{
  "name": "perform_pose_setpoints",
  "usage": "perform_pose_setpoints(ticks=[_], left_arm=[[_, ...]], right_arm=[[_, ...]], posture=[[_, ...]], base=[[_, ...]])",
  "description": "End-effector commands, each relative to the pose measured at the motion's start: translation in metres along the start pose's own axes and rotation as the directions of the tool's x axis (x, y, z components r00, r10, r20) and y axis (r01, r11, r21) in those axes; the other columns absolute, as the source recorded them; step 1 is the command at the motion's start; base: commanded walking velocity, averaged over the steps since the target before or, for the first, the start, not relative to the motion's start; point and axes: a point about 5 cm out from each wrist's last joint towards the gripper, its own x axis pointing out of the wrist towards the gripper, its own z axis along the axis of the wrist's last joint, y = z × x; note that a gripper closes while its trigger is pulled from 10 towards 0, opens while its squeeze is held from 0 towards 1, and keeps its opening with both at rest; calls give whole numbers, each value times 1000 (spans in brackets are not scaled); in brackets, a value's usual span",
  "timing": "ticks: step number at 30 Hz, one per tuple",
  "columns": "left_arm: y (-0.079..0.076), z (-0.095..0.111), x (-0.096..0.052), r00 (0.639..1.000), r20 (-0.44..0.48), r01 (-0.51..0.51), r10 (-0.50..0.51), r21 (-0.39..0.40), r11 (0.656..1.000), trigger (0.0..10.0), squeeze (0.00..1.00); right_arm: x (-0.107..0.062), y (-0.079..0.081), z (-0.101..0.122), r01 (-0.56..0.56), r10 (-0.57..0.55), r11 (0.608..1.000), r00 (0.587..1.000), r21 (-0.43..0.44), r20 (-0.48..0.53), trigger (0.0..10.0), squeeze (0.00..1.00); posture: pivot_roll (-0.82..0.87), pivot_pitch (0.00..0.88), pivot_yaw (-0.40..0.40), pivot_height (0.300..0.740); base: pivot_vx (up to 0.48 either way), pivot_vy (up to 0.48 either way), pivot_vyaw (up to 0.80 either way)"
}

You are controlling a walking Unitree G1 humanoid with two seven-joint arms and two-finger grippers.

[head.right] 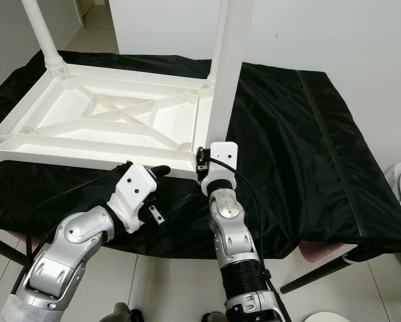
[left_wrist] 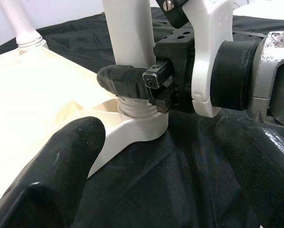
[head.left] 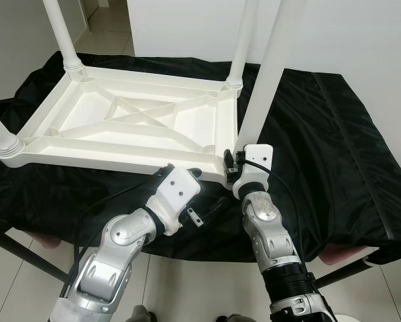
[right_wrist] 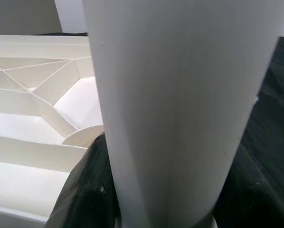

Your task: Building children table

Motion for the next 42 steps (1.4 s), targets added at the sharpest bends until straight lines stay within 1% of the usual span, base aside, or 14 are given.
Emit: perform_pose_setpoints(ticks=[1,3,5,7,8,9,10,24,25,26,27,36,39,42], left_arm=[[0,-3,0,999,-17,-46,46,-1,999,10000,0],[0,-3,0,999,-17,-46,46,-1,999,10000,0],[0,-4,1,999,-18,-46,46,0,999,10000,0],[0,-4,1,999,-18,-46,46,1,999,10000,0],[0,-4,0,999,-18,-45,45,1,999,10000,0],[0,-4,0,999,-18,-45,45,1,999,10000,0],[1,-4,1,999,-18,-46,46,1,999,10000,0],[1,-3,0,999,-20,-47,47,-2,999,10000,0],[1,-4,0,999,-21,-48,48,-3,999,10000,0],[1,-4,0,999,-21,-48,48,-3,999,10000,0],[1,-4,0,999,-22,-48,48,-2,999,10000,0],[3,-4,0,999,-22,-49,49,3,999,10000,0],[5,-4,0,998,-25,-51,52,5,999,10000,0],[5,-6,-1,998,-32,-49,49,5,999,10000,0]], right_arm=[[-2,-1,-2,7,-7,1000,1000,-10,-13,10000,231],[-2,-1,-2,8,-8,1000,1000,-11,-14,10000,235],[-2,-1,-2,10,-10,1000,1000,-14,-14,10000,573],[-2,-2,-2,11,-11,1000,1000,-15,-15,10000,573],[-2,-2,-2,12,-12,1000,1000,-15,-14,10000,820],[-2,-2,-2,12,-12,1000,1000,-15,-14,10000,820],[-2,-2,-2,12,-12,1000,1000,-16,-13,10000,1000],[-4,-10,-3,9,-10,999,1000,-38,-13,10000,1000],[-5,-13,-4,9,-10,999,1000,-46,-16,10000,427],[-5,-13,-4,9,-10,999,1000,-46,-16,10000,427],[-5,-16,-4,4,-5,998,1000,-60,-17,10000,0],[-4,-26,-4,-96,97,991,995,-97,3,10000,0],[-2,-28,-3,-228,230,970,973,-84,13,10000,0],[-1,-32,-3,-394,397,910,918,-126,-7,10000,0]], posture=[[-79,83,-27,740],[-79,83,-27,740],[-79,84,-27,740],[-79,84,-27,740],[-80,84,-27,740],[-80,84,-27,740],[-80,84,-27,740],[-81,93,-26,740],[-81,93,-26,740],[-81,93,-26,740],[-81,94,-25,740],[-83,92,-11,740],[-83,92,-9,740],[-83,89,-7,740]], base=[[0,0,0],[0,0,0],[0,0,0],[0,0,0],[0,0,0],[0,0,0],[0,0,0],[0,0,0],[0,0,0],[0,0,0],[0,0,0],[0,0,0],[0,0,0],[0,0,0]])
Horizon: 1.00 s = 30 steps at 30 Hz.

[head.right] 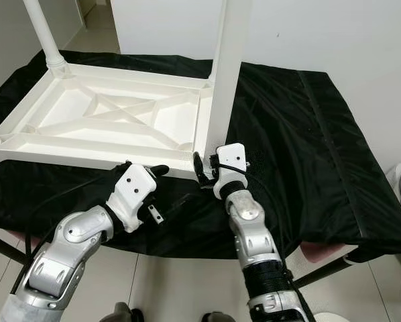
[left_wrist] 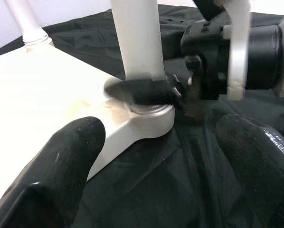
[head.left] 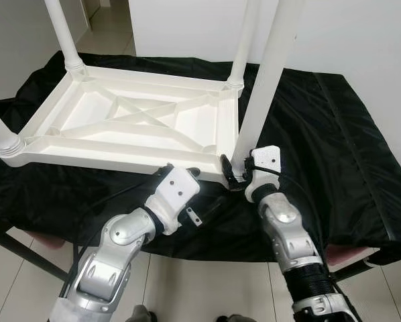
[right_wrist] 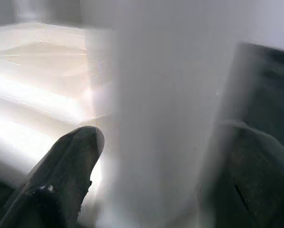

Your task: Building children table

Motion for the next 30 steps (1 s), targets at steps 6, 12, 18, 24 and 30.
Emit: perform_pose_setpoints(ticks=[6,12,18,24,30], left_arm=[[-1,-5,1,999,-22,-28,28,-7,1000,10000,0],[1,-5,3,999,-22,-34,34,-5,999,10000,0],[2,-5,2,999,-21,-40,40,-4,999,10000,0],[2,-5,1,999,-23,-41,41,-2,999,10000,0],[2,-4,2,999,-19,-39,39,3,999,10000,0]], right_arm=[[3,-12,-5,-191,189,979,981,-75,-37,10000,0],[8,-20,-8,-237,230,966,970,-105,-73,10000,0],[12,-24,-10,-283,276,954,957,-98,-86,10000,0],[15,-26,-10,-306,299,948,951,-90,-77,10000,0],[16,-26,-11,-303,298,949,952,-87,-70,10000,0]], posture=[[-83,94,-7,740],[-81,96,-11,740],[-71,99,-13,740],[-68,97,-13,740],[-70,86,-9,740]], base=[[0,0,0],[0,0,0],[0,0,0],[0,0,0],[0,0,0]])
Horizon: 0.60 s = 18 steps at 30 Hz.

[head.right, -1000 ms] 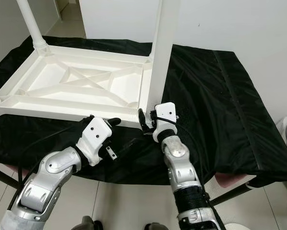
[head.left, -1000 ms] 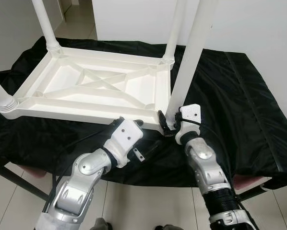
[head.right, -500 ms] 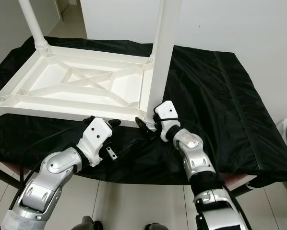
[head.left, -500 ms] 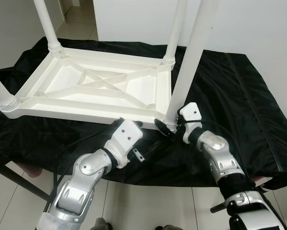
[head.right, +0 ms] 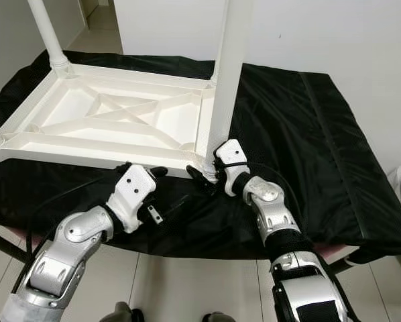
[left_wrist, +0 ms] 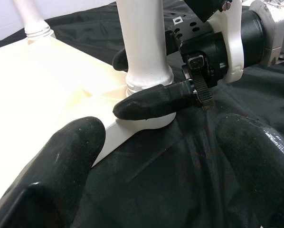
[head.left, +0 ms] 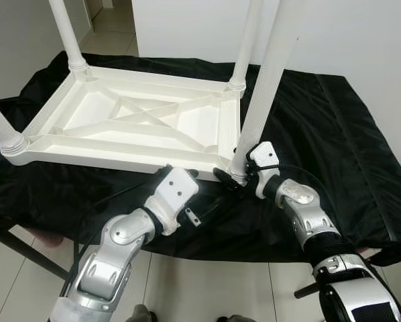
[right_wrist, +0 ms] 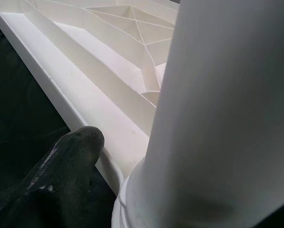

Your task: Building children table

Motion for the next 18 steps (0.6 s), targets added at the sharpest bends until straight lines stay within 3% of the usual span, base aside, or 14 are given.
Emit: perform_pose_setpoints(ticks=[1,12,13,15,16,18], left_arm=[[2,0,1,999,-4,-40,40,9,999,10000,0],[4,2,3,999,6,-42,42,22,999,10000,0],[3,2,3,999,5,-42,42,23,999,10000,0],[2,1,2,999,4,-41,41,24,999,10000,0],[2,1,2,999,2,-41,41,24,999,10000,0],[2,1,2,999,2,-42,42,23,999,10000,0]], right_arm=[[0,-2,0,3,-3,1000,1000,5,7,10000,0],[3,-3,0,-15,14,1000,999,18,39,10000,0],[3,-2,0,-22,21,1000,999,20,42,6196,0],[3,-1,0,-26,25,999,999,22,44,6196,0],[4,-1,0,-31,30,999,999,23,45,4078,0],[3,-1,-1,-33,32,999,998,22,46,3569,0]], posture=[[-70,86,-9,740],[-79,76,-11,740],[-81,76,-12,740],[-81,76,-12,740],[-81,76,-12,740],[-84,78,-19,740]], base=[[0,0,0],[0,0,0],[0,0,0],[0,0,0],[0,0,0],[0,0,0]])
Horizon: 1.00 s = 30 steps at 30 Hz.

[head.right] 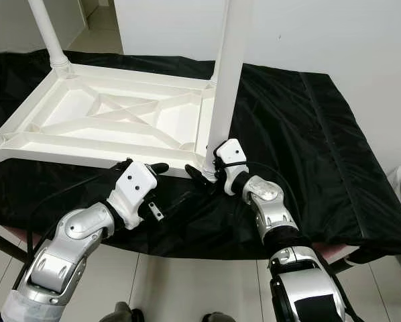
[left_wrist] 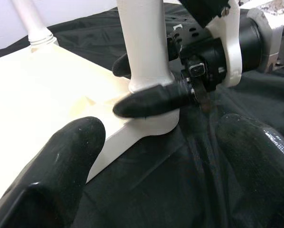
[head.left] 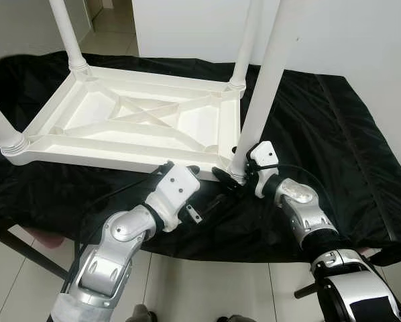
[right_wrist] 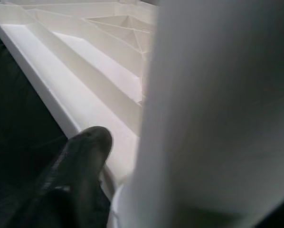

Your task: Building children table

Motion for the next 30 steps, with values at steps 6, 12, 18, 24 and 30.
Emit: perform_pose_setpoints(ticks=[6,12,18,24,30], left_arm=[[-1,-4,0,999,-11,-44,44,1,999,10000,0],[-2,-5,-1,999,-13,-49,49,-3,999,10000,0],[-3,-5,-3,999,-19,-49,49,-5,999,10000,0],[-3,-5,-2,999,-17,-48,48,-7,999,10000,0],[-2,-4,0,999,-13,-47,47,-7,999,10000,0]], right_arm=[[1,3,-1,-31,30,999,999,18,13,0,0],[-2,3,-5,-1,1,999,1000,49,10,10000,0],[-6,9,-8,34,-36,996,999,88,28,10000,0],[-7,10,-8,119,-122,988,992,100,29,10000,0],[-7,14,-4,266,-271,955,962,128,26,10000,0]], posture=[[-87,78,-27,740],[-87,81,-33,740],[-93,91,-34,740],[-100,91,-35,740],[-99,93,-32,740]], base=[[0,0,0],[0,0,0],[0,0,0],[0,0,0],[0,0,0]])
